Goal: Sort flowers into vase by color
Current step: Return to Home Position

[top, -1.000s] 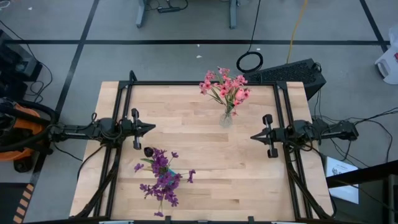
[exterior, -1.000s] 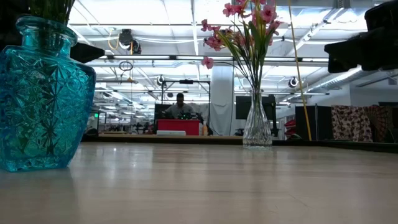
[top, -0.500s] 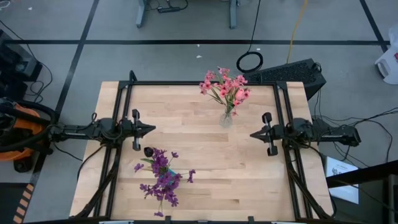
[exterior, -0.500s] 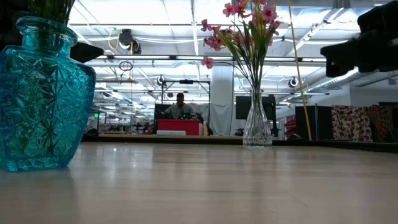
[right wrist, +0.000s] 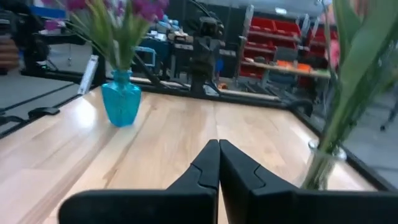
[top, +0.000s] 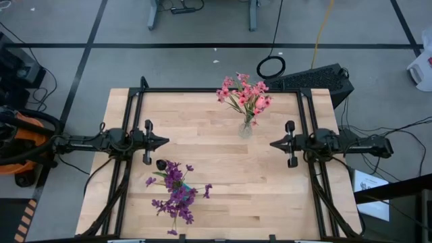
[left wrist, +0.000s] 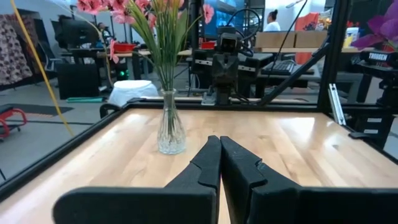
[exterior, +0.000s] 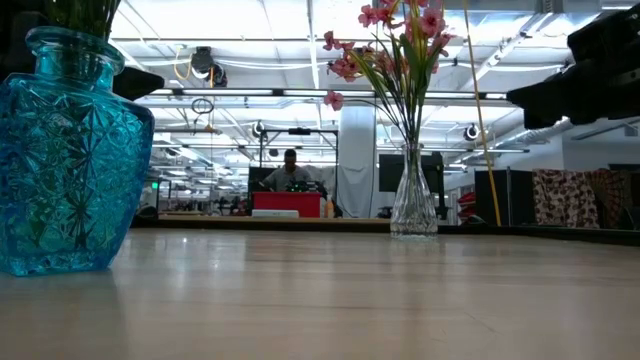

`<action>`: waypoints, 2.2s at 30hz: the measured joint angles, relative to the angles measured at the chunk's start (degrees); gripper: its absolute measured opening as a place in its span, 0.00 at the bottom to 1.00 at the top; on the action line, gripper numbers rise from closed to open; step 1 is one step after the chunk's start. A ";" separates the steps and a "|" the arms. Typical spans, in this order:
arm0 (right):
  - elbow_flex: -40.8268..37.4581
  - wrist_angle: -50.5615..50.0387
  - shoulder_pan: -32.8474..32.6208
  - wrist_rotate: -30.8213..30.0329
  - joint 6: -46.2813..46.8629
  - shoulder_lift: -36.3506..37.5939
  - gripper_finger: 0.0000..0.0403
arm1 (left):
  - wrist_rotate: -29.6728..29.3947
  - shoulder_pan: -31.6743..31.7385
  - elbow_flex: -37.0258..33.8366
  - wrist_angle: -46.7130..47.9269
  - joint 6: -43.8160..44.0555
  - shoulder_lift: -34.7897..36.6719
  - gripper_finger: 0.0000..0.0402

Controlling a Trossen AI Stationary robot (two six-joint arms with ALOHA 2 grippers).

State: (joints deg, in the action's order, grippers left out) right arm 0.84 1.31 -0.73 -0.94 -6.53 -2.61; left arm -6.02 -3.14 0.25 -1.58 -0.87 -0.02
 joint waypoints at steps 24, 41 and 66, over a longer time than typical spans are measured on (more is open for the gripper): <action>0.04 0.19 4.90 5.21 -1.72 2.54 0.00 | 1.38 0.00 0.00 0.39 1.62 -0.06 0.03; 0.04 0.17 4.90 5.22 -1.66 2.47 0.00 | -0.44 0.00 0.00 0.15 -3.29 -0.06 0.03; 0.02 0.17 4.90 5.23 -1.66 2.47 0.00 | -0.52 0.66 0.00 -0.29 -4.39 -0.17 0.03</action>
State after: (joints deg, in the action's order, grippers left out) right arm 0.86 1.48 4.16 4.29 -8.19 -0.14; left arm -6.55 -2.48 0.25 -1.88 -5.26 -0.19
